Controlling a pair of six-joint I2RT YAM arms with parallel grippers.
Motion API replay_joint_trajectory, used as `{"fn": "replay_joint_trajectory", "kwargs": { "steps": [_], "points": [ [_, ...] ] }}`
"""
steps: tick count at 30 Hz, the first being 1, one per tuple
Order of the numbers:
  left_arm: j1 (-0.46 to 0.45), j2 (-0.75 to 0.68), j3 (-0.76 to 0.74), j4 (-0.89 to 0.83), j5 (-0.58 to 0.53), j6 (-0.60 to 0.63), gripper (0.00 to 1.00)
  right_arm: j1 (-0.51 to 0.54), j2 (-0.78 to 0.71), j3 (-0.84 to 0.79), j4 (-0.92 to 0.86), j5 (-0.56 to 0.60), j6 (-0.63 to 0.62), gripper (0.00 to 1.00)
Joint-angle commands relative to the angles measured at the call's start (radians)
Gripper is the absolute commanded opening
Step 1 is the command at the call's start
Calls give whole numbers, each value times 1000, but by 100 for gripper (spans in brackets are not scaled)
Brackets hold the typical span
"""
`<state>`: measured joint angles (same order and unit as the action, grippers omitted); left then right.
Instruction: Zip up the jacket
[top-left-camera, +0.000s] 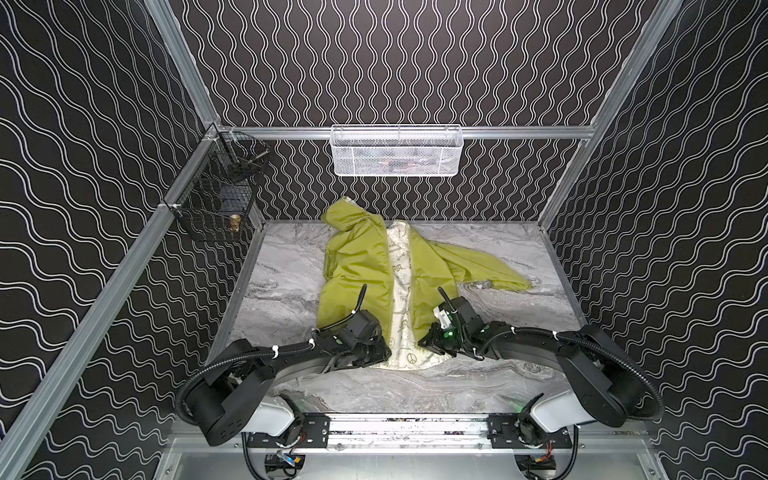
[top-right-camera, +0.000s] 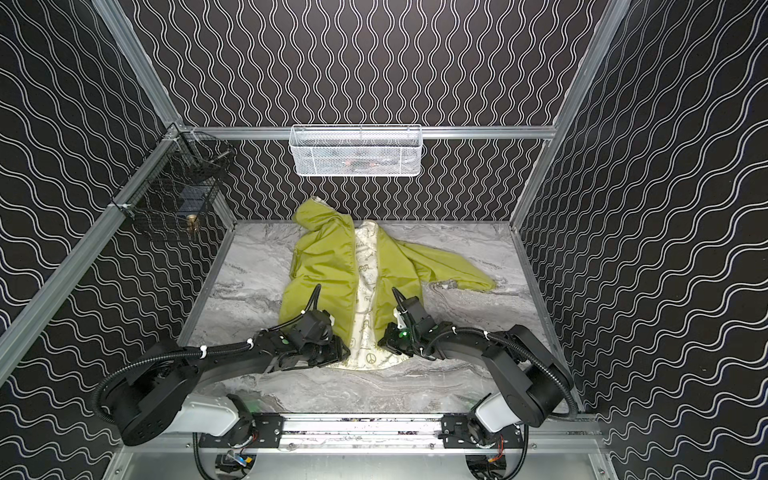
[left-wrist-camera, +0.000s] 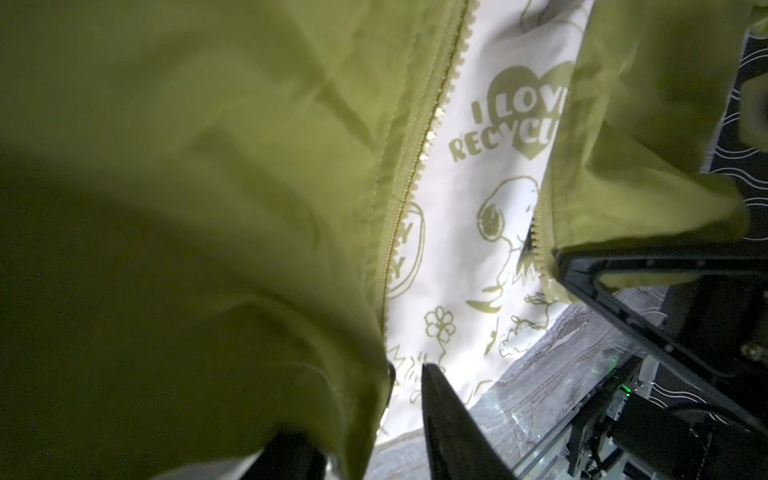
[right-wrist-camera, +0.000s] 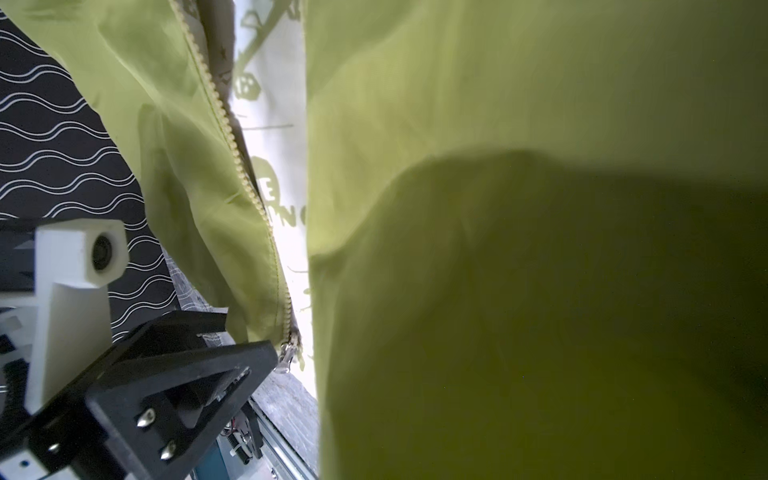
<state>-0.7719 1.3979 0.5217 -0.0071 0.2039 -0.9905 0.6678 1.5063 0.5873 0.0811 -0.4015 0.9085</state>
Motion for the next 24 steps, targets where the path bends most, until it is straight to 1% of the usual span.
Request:
{"fn": "replay_joint_trajectory", "kwargs": {
  "steps": [1, 11, 15, 19, 24],
  "points": [
    [8, 16, -13, 25, 6, -12, 35, 1, 2, -4, 29, -5, 12, 0],
    [11, 12, -26, 43, 21, -14, 22, 2, 2, -9, 32, -6, 15, 0],
    [11, 11, -41, 88, 38, -22, 21, 2, 7, -7, 28, -8, 13, 0],
    [13, 23, -45, 116, 59, -26, 16, 1, 7, -9, 32, -7, 15, 0],
    [18, 22, -73, 199, 93, -43, 10, 1, 8, -9, 28, -5, 15, 0]
  ]
}}
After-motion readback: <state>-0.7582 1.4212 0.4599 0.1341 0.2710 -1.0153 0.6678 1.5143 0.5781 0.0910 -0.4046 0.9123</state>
